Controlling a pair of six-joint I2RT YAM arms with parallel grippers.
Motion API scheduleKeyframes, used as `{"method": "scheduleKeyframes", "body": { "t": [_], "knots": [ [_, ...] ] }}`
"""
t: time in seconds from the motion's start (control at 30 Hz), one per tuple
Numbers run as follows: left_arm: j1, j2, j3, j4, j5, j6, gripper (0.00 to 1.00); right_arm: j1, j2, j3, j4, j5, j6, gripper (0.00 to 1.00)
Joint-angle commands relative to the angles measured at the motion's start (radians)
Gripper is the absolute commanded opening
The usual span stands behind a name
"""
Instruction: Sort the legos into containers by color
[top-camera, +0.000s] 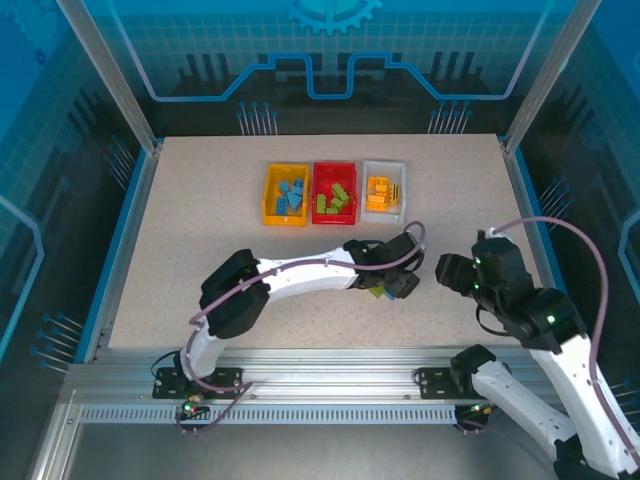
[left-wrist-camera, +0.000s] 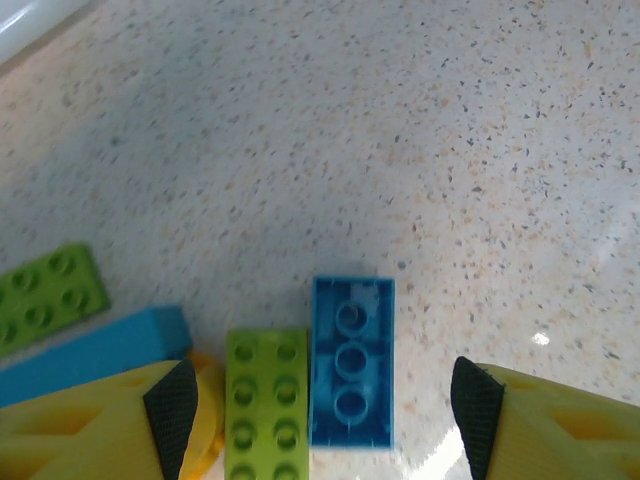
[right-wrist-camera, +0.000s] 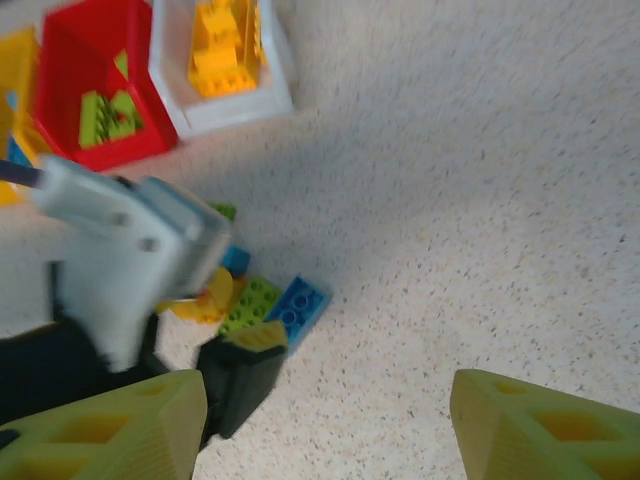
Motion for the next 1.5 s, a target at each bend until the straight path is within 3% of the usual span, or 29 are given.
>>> {"method": "scheduleKeyframes", "body": {
  "t": [0.0,0.13,0.33,0.47,0.73,1.03,1.13,1.23,1.37,1.47],
  "knots": [
    [0.0,0.082,0.092,-0.059,0.022,0.119,0.73,-0.001,-0.064,0.036,-0.063,0.068,0.054,0.69],
    [0.001,0.184,0.202,-0.114,-0.001,0.143,0.73,-0.001,-0.14,0.053,-0.049,0.065,0.056,0.72],
    [0.003,0.27,0.277,-0.162,-0.021,0.132,0.73,-0.001,-0.127,0.082,-0.078,0.048,0.044,0.72],
    [0.001,0.277,0.263,-0.164,0.003,0.113,0.67,-0.001,-0.129,0.068,-0.072,0.048,0.045,0.72],
    [-0.008,0.246,0.196,-0.102,0.044,0.088,0.37,-0.002,-0.12,0.03,-0.047,0.034,0.051,0.71],
    [0.009,0.018,0.1,0.027,0.048,-0.006,0.29,-0.001,-0.11,0.028,-0.029,0.01,0.008,0.7],
    [0.049,-0.106,0.027,0.066,0.057,-0.065,0.29,-0.002,-0.103,0.023,0.016,-0.035,-0.032,0.69],
    [0.125,-0.229,-0.07,0.08,0.058,-0.113,0.29,-0.003,-0.077,-0.003,0.114,-0.156,-0.104,0.7],
    [0.289,-0.373,-0.222,0.086,0.056,-0.125,0.3,0.0,0.031,-0.035,0.239,-0.341,-0.179,0.7],
    [0.427,-0.442,-0.289,0.08,0.046,-0.109,0.3,0.025,0.126,-0.038,0.294,-0.385,-0.19,0.7]
  ]
}}
